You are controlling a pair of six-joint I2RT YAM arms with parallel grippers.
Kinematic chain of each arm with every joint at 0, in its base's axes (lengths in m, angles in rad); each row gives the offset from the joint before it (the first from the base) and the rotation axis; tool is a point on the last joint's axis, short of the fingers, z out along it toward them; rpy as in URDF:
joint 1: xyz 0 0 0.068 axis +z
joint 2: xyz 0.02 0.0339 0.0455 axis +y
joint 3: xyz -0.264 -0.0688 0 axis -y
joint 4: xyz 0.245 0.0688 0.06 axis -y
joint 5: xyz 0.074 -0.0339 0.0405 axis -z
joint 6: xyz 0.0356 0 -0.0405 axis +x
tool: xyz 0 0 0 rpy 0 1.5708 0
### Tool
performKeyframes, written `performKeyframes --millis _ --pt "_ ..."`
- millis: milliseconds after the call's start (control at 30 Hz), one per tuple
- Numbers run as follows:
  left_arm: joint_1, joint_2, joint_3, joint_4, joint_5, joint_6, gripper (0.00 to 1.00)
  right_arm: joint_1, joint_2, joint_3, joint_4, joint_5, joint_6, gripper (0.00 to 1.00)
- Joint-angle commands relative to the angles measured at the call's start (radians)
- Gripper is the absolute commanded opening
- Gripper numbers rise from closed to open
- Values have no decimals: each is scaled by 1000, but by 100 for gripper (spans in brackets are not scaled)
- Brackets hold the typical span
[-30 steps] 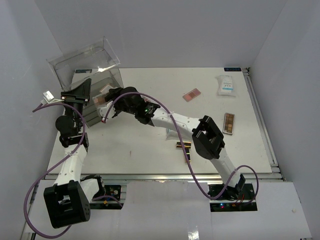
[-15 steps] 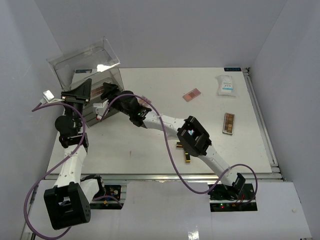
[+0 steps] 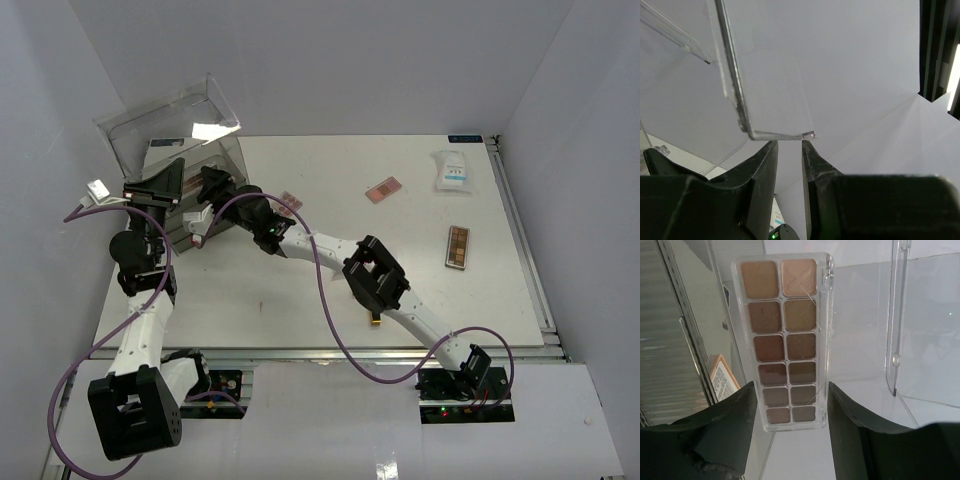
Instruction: Organize the makeup
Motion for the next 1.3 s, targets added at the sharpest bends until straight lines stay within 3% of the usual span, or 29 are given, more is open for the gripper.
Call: performKeyframes --millis 0,300,467,633,833,933,1167,1267 --pt "6 -28 40 5 -2 14 36 -16 -19 -12 41 12 -78 41" --pt "5 -31 41 5 -4 6 37 -16 -43 -21 -85 -14 -210 84" --pt "5 -34 39 3 -5 6 37 -16 -64 -38 -122 -18 -244 96" --pt "5 -34 35 2 -7 6 37 -16 -118 -101 -95 -19 -216 98" --pt "5 -37 29 8 -8 4 37 -10 -369 -357 -88 -135 -67 98" --pt "5 -39 30 10 -9 3 36 1 -505 -516 -219 -217 -1 95" --pt "5 -47 29 10 -9 1 37 -4 -656 -475 -740 -319 188 89" --pt "5 -53 26 7 -4 5 37 -49 -718 -509 -849 -341 314 90"
